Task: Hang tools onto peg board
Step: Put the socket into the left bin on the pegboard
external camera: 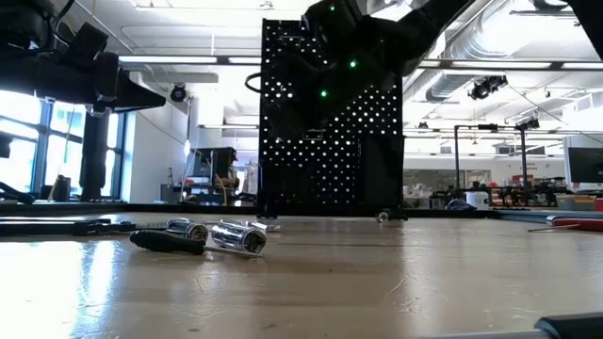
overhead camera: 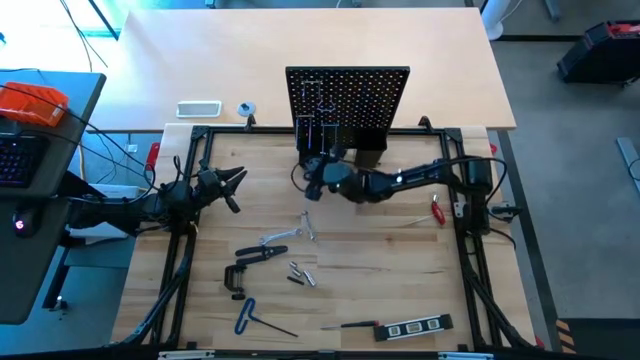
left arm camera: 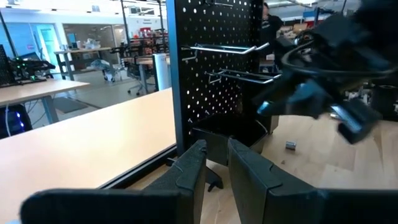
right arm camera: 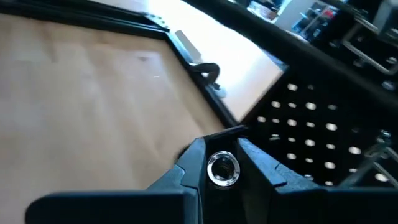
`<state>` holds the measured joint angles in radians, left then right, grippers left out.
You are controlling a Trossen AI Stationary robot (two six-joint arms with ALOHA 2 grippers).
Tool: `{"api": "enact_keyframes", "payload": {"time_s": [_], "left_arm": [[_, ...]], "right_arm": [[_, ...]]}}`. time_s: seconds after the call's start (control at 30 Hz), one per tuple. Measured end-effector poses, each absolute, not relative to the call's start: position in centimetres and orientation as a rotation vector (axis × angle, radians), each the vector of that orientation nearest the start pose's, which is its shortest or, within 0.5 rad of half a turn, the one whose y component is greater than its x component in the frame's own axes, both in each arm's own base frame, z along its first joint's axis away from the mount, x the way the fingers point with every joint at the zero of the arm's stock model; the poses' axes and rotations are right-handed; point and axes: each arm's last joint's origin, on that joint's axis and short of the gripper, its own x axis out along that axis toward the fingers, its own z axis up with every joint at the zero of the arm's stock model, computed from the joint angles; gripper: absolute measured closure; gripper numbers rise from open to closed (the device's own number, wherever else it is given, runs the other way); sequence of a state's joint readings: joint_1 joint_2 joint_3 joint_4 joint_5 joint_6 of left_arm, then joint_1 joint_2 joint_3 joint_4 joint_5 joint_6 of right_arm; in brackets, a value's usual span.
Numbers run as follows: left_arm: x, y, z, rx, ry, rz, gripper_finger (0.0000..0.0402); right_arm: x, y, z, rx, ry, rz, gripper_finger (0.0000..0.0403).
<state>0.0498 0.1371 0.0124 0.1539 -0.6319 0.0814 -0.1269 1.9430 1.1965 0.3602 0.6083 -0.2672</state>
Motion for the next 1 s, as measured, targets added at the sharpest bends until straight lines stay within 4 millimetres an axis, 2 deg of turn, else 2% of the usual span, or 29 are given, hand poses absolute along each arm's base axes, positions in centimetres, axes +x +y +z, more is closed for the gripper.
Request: {"api": "enact_keyframes", "payload": {"time_s": [0.23,0.37,0.57,0.83,1.0], "left_arm": [[9.9,2.2,17.1,0.067,-0.002,0.682,0.0342],[9.9,2.2,17.1,0.053,-0.007,0.682,0.0342],[9.9,2.2,17.1,0.025,-0.017,0.682,0.0342],[9.9,2.2,17.1,0.020,-0.019,0.682,0.0342],[9.9,2.2,17.1,0.020,-0.018,0.682,0.0342]], "right_arm": [[41.3,-9.2,19.2,-0.267,0.457,-0.661,0.0349],[41.3,-9.6,19.2,-0.235,0.449,-0.643,0.0331],[41.3,-9.6,19.2,-0.233,0.448,-0.643,0.0297],[41.3,-9.5,19.2,-0.227,0.451,-0.644,0.0290],[41.6,-7.8,19.0,-0.239,0.457,-0.603,0.0288]]}}
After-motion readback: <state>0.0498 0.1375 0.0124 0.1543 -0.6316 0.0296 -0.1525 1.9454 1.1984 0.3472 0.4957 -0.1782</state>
